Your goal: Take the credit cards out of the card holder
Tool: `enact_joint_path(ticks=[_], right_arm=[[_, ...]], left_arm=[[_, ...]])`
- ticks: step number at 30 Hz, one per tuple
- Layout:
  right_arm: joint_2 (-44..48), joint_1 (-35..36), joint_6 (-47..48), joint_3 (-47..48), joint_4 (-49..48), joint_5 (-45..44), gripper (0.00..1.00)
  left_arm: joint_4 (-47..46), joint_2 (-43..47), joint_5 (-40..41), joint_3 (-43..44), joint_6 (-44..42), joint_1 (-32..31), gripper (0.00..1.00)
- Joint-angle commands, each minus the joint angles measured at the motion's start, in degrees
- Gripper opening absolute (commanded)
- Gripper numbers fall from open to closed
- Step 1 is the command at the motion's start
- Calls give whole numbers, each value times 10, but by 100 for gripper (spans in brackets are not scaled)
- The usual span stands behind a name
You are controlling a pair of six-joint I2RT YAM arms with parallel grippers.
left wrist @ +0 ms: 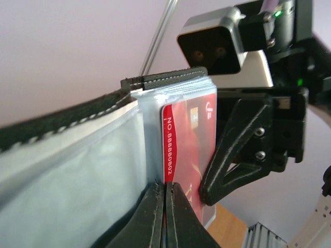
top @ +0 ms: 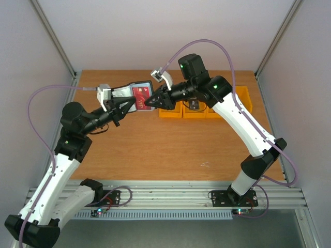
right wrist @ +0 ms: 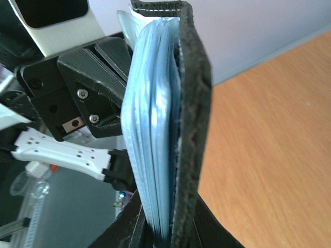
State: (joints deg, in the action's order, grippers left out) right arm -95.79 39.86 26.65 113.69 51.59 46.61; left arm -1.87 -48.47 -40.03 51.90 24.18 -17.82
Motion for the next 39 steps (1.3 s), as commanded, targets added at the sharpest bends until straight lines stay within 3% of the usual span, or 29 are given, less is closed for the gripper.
enact_joint_path(ticks=[1, 9, 24, 39], right_arm=[[-17, 8, -35, -53, -169, 131, 3], [-16, -8, -70, -139, -197, 159, 11], [-10, -28, -132, -191, -260, 192, 21], [22, -47, -140, -227, -266, 193, 30]], left_arm=[[-27, 17, -28, -32, 20, -26, 0], [-92, 18, -29, -116, 34, -13, 0], [-180, -12, -112, -149, 114, 56, 0], [-172, 8, -119, -166, 116, 71, 0]])
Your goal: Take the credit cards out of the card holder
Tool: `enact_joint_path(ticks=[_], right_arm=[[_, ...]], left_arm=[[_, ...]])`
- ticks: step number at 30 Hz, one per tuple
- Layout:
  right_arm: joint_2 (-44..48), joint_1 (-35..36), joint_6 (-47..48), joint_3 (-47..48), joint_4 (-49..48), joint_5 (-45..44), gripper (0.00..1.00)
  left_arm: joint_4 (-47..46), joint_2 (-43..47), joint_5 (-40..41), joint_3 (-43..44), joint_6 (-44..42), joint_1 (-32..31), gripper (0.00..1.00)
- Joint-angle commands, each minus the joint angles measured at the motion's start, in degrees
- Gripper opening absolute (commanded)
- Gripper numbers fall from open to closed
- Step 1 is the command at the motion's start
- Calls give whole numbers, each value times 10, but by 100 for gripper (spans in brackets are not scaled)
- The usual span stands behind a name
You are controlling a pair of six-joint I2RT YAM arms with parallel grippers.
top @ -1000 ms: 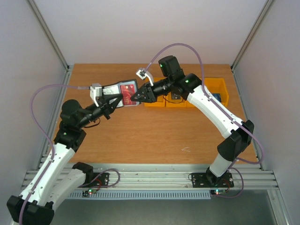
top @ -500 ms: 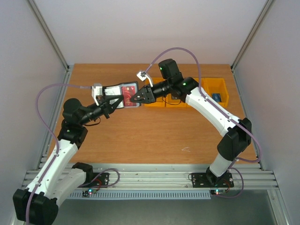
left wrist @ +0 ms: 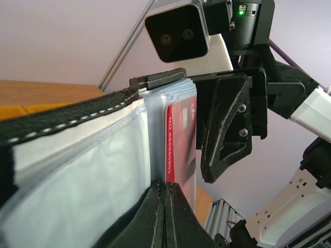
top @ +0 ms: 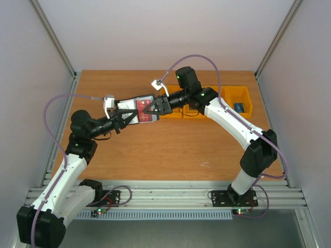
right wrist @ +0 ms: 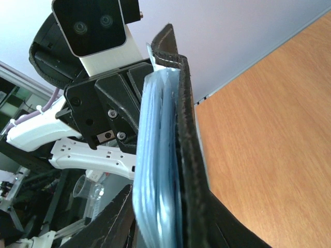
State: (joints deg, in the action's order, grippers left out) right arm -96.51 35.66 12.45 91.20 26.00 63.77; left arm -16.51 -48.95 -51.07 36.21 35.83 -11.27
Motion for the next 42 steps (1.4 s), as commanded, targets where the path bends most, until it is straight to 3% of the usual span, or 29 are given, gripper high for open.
enact_joint_path(ticks=[1, 4, 15, 19, 24, 27, 33, 37, 39, 42], right_arm=[[31, -6, 2, -3, -10, 22, 29], [32, -7, 8, -1, 4, 27, 22], [39, -23, 38, 5, 57, 38, 11], [41, -22, 29, 1, 43, 51, 1], [31, -14, 15, 2, 6, 60, 1], [29, -8, 9, 3, -8, 61, 1], [13, 6, 5, 16, -22, 61, 1], [8, 7, 17, 22, -12, 55, 1], [6, 7, 20, 21, -9, 53, 1], [7, 6, 21, 21, -8, 59, 4]], left_arm=[[-25, 14, -8, -9, -1, 6, 0], [-13, 14, -9, -8, -7, 10, 0], [23, 24, -14, -8, -37, 19, 0], [17, 26, -16, -26, -51, 21, 0], [-27, 10, -32, -26, -32, 19, 1], [-46, -1, -49, -22, -16, 16, 11], [-46, -27, -61, -9, -15, 12, 11], [-51, -31, -77, 2, -13, 10, 9], [-61, -32, -95, 1, -14, 8, 1], [-68, -20, -101, -5, -12, 8, 0]])
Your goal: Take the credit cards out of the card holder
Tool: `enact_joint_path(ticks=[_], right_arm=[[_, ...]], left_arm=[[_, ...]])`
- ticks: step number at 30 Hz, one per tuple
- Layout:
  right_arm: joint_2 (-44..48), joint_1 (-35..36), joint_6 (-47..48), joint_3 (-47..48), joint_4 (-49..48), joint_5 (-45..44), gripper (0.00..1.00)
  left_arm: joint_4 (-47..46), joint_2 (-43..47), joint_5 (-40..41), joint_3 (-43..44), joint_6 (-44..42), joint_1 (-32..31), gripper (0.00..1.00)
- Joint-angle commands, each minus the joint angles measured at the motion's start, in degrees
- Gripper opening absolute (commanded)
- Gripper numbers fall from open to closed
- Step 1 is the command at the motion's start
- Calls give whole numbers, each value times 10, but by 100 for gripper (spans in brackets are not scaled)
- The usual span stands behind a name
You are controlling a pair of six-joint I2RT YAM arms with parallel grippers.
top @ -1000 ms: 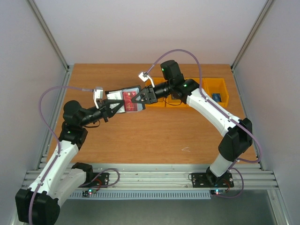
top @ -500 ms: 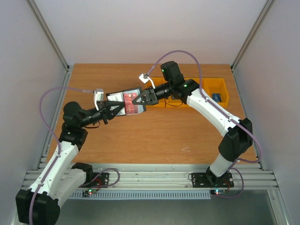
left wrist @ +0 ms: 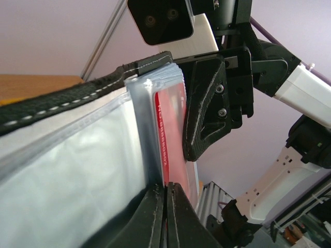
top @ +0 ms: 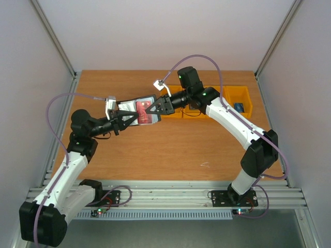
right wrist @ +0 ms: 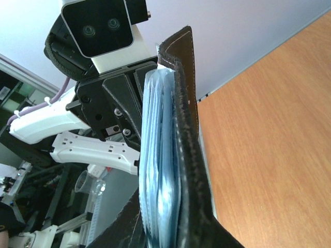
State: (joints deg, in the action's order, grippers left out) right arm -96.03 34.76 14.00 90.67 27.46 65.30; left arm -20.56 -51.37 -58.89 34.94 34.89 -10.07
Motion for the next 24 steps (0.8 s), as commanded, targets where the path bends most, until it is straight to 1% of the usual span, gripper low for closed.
enact_joint_path(ticks=[1, 6, 9, 15, 20, 24], right_arm=[[4, 13, 5, 26, -22, 45, 7], [11, -3, 23, 24, 12, 37, 23], [13, -5, 39, 23, 39, 37, 27], [31, -22, 46, 3, 52, 42, 32], [35, -31, 66, 4, 89, 39, 19], [43, -40, 68, -1, 97, 36, 4]], left_arm=[[-28, 10, -18, 7, 4, -3, 0], [-19, 19, 8, 0, 9, 5, 0], [-23, 20, 9, -2, 12, 9, 0], [-21, 23, 10, -4, 14, 13, 0], [-18, 25, 11, -6, 15, 14, 0], [-9, 28, 11, -7, 7, 15, 0]])
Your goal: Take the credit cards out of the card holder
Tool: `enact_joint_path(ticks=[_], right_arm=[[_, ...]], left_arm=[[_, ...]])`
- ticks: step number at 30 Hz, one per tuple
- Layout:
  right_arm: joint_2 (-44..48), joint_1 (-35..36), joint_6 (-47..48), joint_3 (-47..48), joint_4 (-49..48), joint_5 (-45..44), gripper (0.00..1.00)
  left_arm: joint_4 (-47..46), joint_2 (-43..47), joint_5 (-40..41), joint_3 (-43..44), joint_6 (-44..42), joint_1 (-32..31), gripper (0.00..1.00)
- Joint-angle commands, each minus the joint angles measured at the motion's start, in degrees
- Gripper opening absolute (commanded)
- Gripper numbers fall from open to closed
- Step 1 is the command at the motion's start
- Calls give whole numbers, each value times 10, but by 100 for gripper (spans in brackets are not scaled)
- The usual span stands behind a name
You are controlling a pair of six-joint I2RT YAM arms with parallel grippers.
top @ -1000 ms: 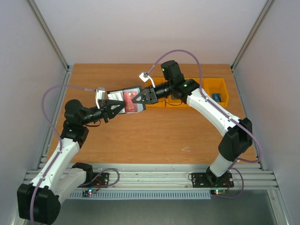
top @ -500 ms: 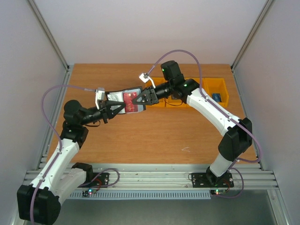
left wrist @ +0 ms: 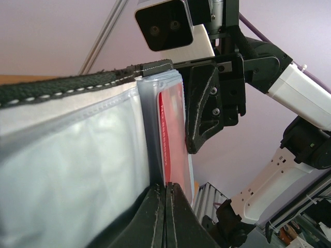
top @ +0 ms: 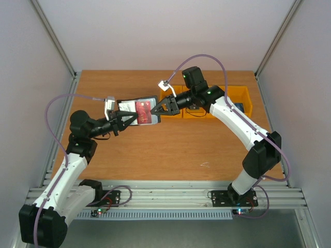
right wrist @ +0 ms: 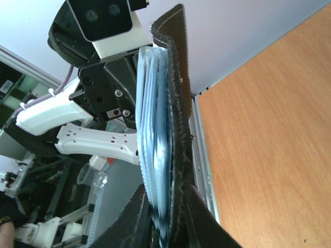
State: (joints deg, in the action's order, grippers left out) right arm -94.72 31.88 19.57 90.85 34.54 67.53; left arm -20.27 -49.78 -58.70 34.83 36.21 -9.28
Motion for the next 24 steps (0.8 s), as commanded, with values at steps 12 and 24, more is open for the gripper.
enact_joint_path(ticks=[12, 24], right_arm=[[66, -54, 54, -12, 96, 4, 1], [88, -60, 71, -27, 126, -7, 1]], left_arm=[[66, 31, 12, -3, -53, 12, 0], [112, 40, 23, 6, -81, 12, 0]])
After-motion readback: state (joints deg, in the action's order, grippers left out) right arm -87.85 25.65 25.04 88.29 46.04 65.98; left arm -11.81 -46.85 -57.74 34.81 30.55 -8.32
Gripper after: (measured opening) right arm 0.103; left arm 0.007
